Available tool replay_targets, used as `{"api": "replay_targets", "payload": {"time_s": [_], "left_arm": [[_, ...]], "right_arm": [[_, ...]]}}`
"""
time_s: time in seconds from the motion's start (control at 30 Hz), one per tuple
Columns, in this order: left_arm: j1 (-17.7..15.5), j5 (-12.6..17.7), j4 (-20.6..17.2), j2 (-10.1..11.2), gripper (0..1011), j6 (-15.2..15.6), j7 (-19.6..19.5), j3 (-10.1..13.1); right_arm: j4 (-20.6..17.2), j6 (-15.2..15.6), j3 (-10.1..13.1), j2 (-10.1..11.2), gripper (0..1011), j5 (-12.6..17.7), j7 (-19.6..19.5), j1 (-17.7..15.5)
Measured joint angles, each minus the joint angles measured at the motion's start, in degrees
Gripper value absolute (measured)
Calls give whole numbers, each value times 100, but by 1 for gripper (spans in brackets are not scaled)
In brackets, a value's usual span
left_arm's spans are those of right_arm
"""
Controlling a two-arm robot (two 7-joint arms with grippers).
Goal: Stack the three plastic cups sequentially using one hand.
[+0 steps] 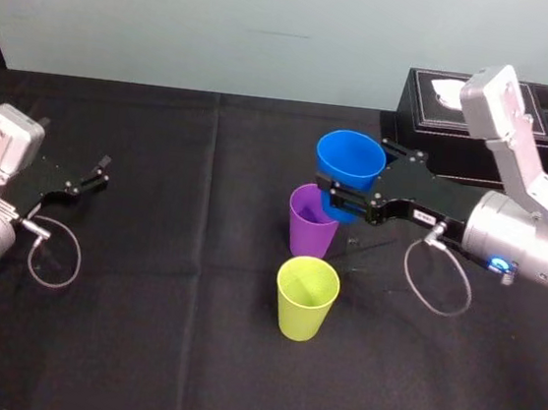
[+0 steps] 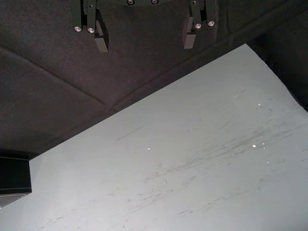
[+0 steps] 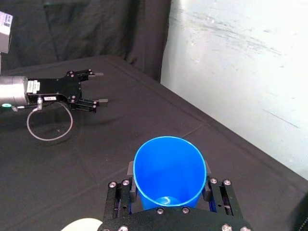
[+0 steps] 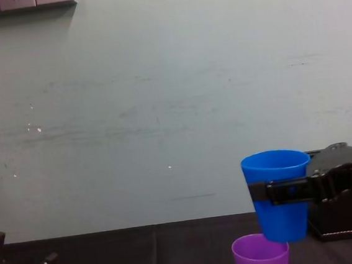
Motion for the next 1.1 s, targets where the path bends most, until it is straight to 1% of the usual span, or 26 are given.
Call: {"api": "replay_targets", "payload": {"time_s": [0.3, 0.63, 1.1], "left_arm": [[0, 0, 0, 0, 1011, 0, 0, 0], [0, 0, 0, 0, 1011, 0, 0, 0], [0, 0, 0, 0, 1012, 0, 0, 0]], "right_arm": [[274, 24, -174, -205, 730, -100, -40, 211], [579, -18, -292, -372, 730, -127, 30, 382], [891, -249, -370, -481, 730, -206, 97, 400]]}}
